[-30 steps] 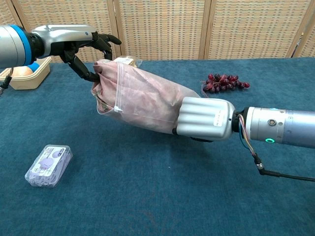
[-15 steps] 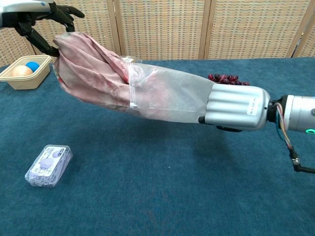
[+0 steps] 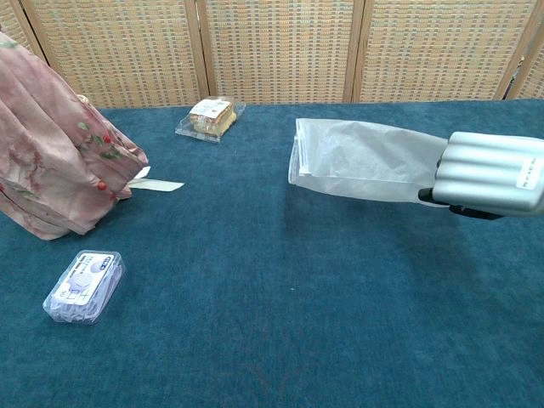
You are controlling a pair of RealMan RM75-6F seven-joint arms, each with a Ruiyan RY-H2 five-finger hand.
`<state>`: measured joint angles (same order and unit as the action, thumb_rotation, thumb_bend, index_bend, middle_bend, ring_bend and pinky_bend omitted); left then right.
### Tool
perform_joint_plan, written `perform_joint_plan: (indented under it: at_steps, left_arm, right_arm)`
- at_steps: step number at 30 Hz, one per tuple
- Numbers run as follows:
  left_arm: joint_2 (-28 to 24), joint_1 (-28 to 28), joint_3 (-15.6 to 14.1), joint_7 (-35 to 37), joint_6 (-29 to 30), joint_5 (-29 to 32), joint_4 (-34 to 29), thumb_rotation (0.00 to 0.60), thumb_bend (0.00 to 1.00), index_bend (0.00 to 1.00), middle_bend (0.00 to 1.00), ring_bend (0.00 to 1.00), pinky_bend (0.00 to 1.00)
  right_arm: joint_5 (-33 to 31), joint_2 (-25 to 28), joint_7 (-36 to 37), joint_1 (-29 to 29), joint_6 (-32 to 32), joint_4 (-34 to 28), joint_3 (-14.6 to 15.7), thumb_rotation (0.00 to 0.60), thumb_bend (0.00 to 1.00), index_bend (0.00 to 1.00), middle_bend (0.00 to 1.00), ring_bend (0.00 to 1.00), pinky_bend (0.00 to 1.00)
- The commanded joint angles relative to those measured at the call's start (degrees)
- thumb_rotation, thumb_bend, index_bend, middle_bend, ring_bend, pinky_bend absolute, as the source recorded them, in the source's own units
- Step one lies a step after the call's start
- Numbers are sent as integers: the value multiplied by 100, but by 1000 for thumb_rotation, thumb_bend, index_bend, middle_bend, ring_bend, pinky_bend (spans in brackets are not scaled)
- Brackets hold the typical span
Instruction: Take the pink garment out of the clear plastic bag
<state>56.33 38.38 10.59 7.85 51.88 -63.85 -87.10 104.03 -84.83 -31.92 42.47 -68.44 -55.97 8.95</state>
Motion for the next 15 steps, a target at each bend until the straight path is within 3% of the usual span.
perform_joint_plan:
  at_steps: [1, 8, 9, 11, 12, 13, 14, 15]
  left_arm:
    - [-22, -104, -21, 277, -91, -128, 268, 600, 498, 709, 0, 0, 0]
    - [94, -130, -43, 452, -205, -320, 544, 600, 498, 702, 0, 0, 0]
    - [124, -134, -46, 457, -208, -344, 570, 600, 498, 666, 0, 0, 0]
    - [157, -143, -54, 458, -222, -365, 574, 600, 431, 390, 0, 0, 0]
    - [159, -146, -55, 453, -228, -372, 567, 600, 340, 184, 0, 0, 0]
    - [157, -146, -55, 447, -234, -379, 559, 600, 233, 42, 0, 0, 0]
    - [145, -154, -52, 419, -220, -388, 533, 600, 168, 0, 0, 0, 0]
    - [136, -163, -49, 403, -199, -397, 514, 600, 139, 0, 0, 0, 0]
  right_arm:
    - [-15, 26, 27, -58, -11, 35, -6, 600, 869, 764, 845, 745, 930]
    - [6, 18, 91, -156, 4, 138, -32, 600, 870, 764, 844, 745, 930]
    - [1, 2, 118, -173, -6, 151, -48, 600, 869, 764, 840, 745, 930]
    - [-35, -21, 133, -213, -30, 165, -93, 600, 849, 750, 811, 744, 926]
    - [-72, -31, 117, -238, -32, 164, -125, 600, 753, 693, 763, 729, 900]
    - [-119, -35, 92, -263, -24, 152, -157, 600, 639, 614, 702, 698, 860]
    - [-241, -36, -5, -321, 17, 99, -230, 600, 448, 474, 594, 624, 779]
    - [-314, -30, -78, -352, 52, 57, -270, 600, 208, 278, 425, 479, 640]
